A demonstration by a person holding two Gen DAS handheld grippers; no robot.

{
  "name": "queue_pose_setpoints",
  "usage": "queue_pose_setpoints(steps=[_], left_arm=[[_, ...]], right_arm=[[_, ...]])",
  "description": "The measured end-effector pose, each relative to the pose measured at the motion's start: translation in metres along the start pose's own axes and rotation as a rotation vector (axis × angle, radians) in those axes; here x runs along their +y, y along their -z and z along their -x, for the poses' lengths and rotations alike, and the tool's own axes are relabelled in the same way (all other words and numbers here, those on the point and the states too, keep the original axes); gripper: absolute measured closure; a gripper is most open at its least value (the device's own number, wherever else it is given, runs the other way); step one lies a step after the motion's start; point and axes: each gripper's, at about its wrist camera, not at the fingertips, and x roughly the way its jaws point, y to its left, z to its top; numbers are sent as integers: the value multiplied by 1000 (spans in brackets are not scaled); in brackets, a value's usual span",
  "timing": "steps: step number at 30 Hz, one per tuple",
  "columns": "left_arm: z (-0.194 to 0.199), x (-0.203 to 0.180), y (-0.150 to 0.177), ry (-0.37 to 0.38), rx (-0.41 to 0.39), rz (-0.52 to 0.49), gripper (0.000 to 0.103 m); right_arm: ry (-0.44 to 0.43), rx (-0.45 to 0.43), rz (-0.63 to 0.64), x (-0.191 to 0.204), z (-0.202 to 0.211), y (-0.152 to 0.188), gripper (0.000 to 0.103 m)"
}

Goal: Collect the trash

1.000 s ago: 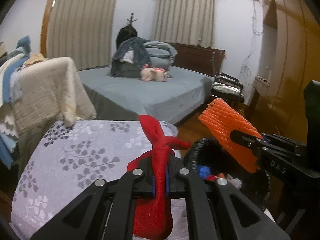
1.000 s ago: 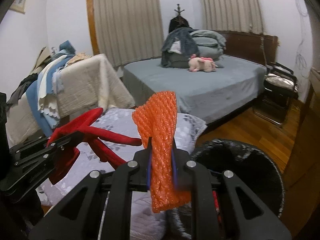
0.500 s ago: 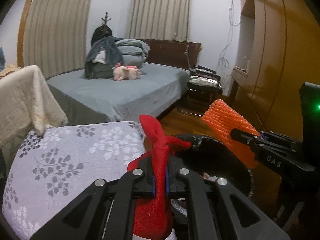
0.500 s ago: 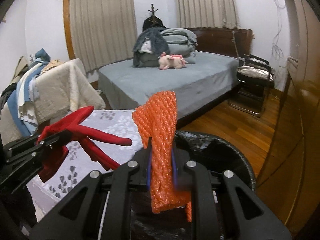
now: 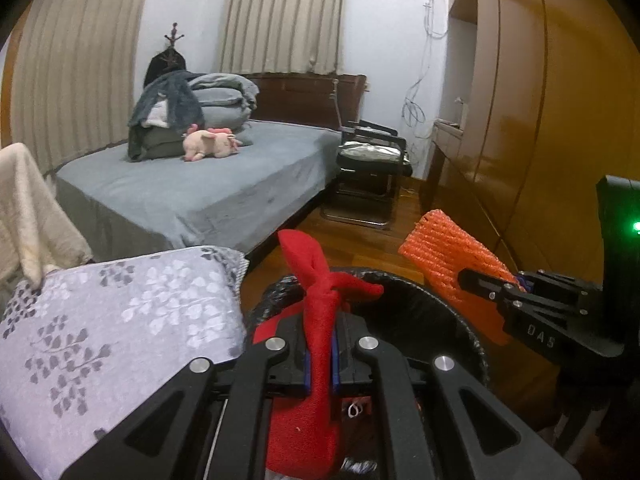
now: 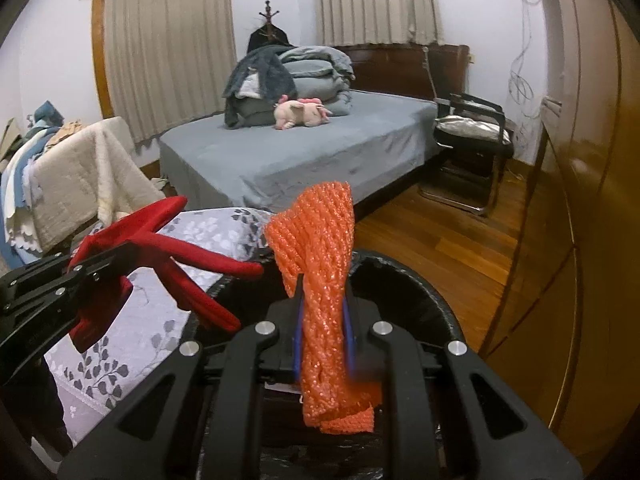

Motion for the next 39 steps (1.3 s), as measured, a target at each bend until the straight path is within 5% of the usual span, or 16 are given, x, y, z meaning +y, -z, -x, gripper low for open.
queue_pose_setpoints(steps=[13, 16, 20, 24, 30, 39], left_arm=[[-76, -11, 3, 34, 79, -18, 96], [-91, -9, 4, 51, 103, -10, 91], [-98, -9, 6, 65, 115, 0, 65], [-93, -3, 6, 52, 107, 7, 56], [-70, 11, 2, -3, 77, 21, 30], [-11, 25, -3, -94, 31, 32, 7]], right_arm=[[32, 81, -28, -21, -52, 14, 87], [48, 100, -28, -25, -64, 17, 71], [64, 108, -44, -31, -71, 21, 51], [71, 101, -49, -32, -67, 23, 39], [68, 67, -48, -30, -50, 18, 12], [-22, 24, -66, -9, -2, -3, 7]])
